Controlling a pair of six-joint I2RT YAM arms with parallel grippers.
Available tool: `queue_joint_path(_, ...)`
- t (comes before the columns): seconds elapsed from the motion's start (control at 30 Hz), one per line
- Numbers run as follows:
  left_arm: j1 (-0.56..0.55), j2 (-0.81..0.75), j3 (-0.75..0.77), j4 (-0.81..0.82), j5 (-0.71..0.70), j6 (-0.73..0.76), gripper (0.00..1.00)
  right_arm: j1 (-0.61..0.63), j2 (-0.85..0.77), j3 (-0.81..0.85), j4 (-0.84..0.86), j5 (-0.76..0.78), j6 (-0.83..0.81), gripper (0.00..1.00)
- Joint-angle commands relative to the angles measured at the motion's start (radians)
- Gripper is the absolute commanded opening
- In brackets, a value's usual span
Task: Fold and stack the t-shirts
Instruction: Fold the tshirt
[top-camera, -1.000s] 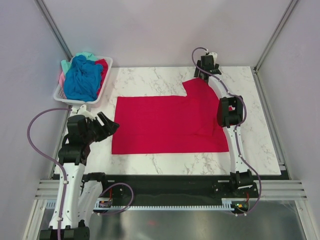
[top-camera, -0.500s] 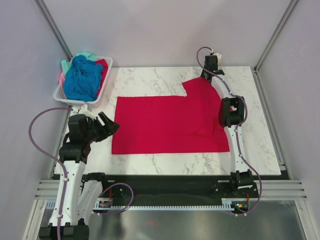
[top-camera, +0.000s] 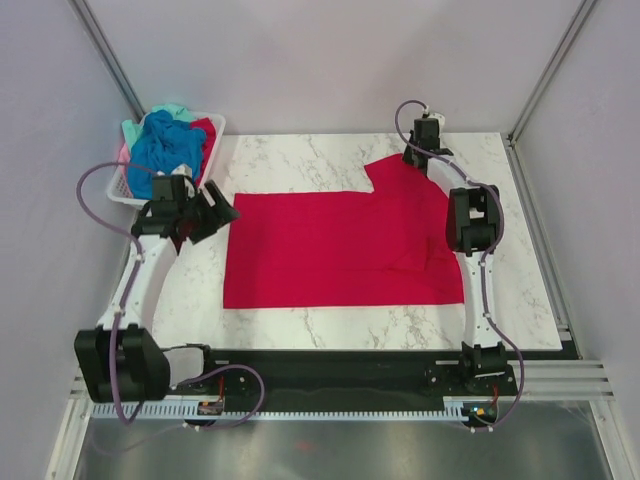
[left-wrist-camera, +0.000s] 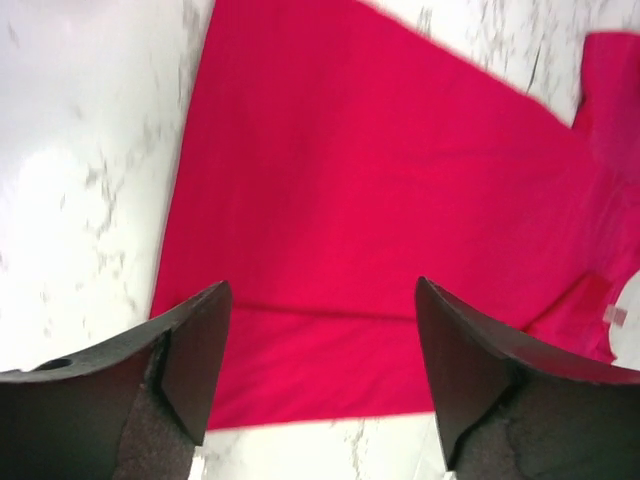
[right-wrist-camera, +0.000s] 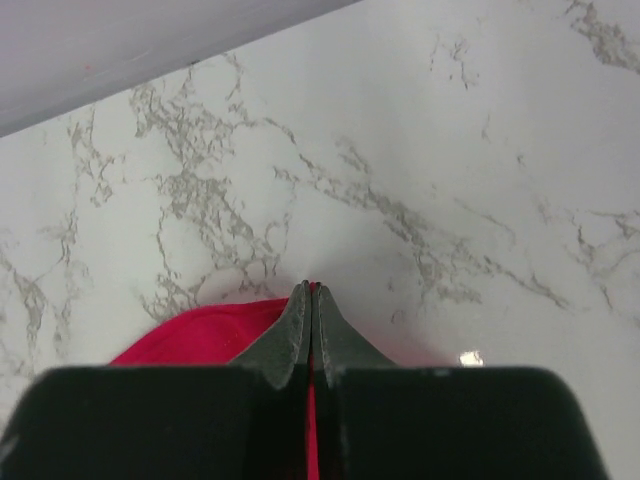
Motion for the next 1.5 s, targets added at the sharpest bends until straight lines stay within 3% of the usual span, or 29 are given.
queue_joint_path(0.0,-0.009,0.201,0.184,0.146,-0.074,-0.008,0.79,0.007,-0.112,-0.161,0.036,-0.069,0.024,0.00)
queue_joint_path(0.07,-0.013,0.310,0.315,0.148,-0.143,0.015,0.72,0.006,-0.172,-0.253,0.096,-0.096,0.042,0.00)
queue_joint_path(0.2,-0.024,0.586,0.526,0.127,-0.147,0.061,0.60,0.006,-0.213,-0.321,0.130,-0.119,0.053,0.00)
queue_joint_path(0.33,-0.065,0.819,0.720,0.090,-0.207,0.075,0.60,0.003,-0.212,-0.327,0.135,-0.145,0.067,0.00)
queue_joint_path(0.57,-0.104,1.046,0.940,-0.001,-0.339,0.130,0.61,-0.003,-0.221,-0.355,0.158,-0.167,0.080,0.00)
queue_joint_path(0.97,-0.135,1.101,0.949,-0.022,-0.512,0.175,0.61,-0.014,-0.224,-0.370,0.164,-0.214,0.094,0.00)
queue_joint_path(1.33,-0.135,1.108,0.903,-0.025,-0.473,0.136,0.55,-0.028,-0.216,-0.379,0.164,-0.225,0.100,0.00)
queue_joint_path(1.47,-0.135,1.113,0.907,-0.029,-0.463,0.143,0.48,-0.033,-0.216,-0.384,0.164,-0.228,0.102,0.00)
